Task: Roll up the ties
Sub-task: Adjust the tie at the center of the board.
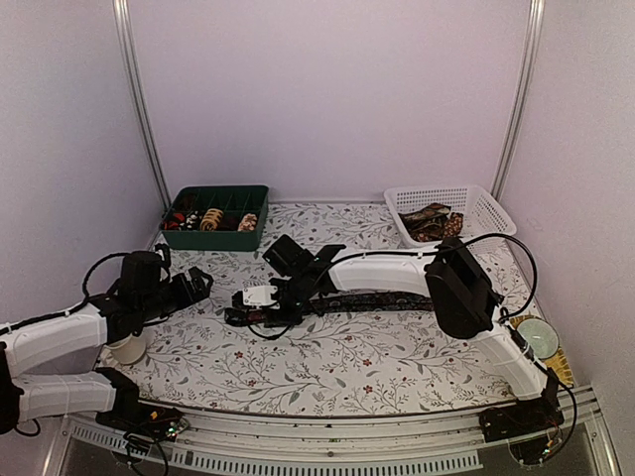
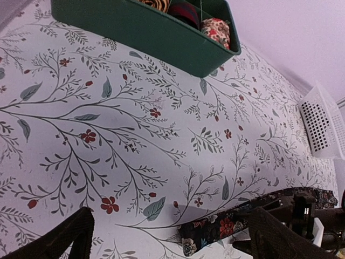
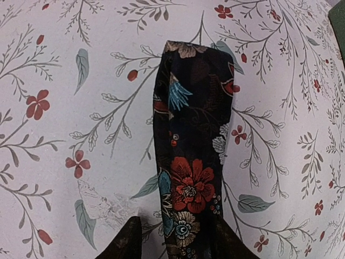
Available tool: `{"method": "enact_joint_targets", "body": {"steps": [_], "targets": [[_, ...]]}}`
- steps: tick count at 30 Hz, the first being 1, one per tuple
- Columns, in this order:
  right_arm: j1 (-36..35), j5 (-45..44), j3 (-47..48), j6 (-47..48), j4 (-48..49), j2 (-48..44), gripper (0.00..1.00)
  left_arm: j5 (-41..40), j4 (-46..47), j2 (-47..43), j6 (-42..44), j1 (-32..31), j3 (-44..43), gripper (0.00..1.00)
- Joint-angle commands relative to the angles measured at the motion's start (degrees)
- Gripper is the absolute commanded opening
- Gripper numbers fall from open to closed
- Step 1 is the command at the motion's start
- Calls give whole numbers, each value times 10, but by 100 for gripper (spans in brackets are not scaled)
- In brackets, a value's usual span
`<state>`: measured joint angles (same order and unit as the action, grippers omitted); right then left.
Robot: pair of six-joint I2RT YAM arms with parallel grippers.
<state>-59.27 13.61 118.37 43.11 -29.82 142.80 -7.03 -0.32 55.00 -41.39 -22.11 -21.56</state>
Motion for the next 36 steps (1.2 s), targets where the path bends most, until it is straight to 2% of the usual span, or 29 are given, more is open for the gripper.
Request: {"method": "enact_joint_targets", "body": {"steps": [1,7,14,16,20,25,31,34,36], "targets": [[-5,-10,-11,-7,-16,61,38,10,0,-7,1,10,8,100],[-11,-16,-16,-13,-17,63,22,15,1,-7,1,13,8,100],[-12,-27,-16,-22,-15,65,12,14,2,-11,-1,13,12,100],[-12,-27,-16,-25,-15,66,5,16,3,-10,-1,13,13,100],[-13,-25,-16,-32,-14,65,0,15,3,-10,-1,13,13,100],[-15,-21,-16,-36,-18,60,0,13,4,-6,0,14,14,100],[-16,-1,-18,-39,-22,39,20,10,4,0,-2,14,15,100],[-16,4,-23,-47,-11,22,38,11,5,4,-6,14,15,100],[-16,6,-26,-54,-4,10,43,13,7,8,-12,14,15,100]]}}
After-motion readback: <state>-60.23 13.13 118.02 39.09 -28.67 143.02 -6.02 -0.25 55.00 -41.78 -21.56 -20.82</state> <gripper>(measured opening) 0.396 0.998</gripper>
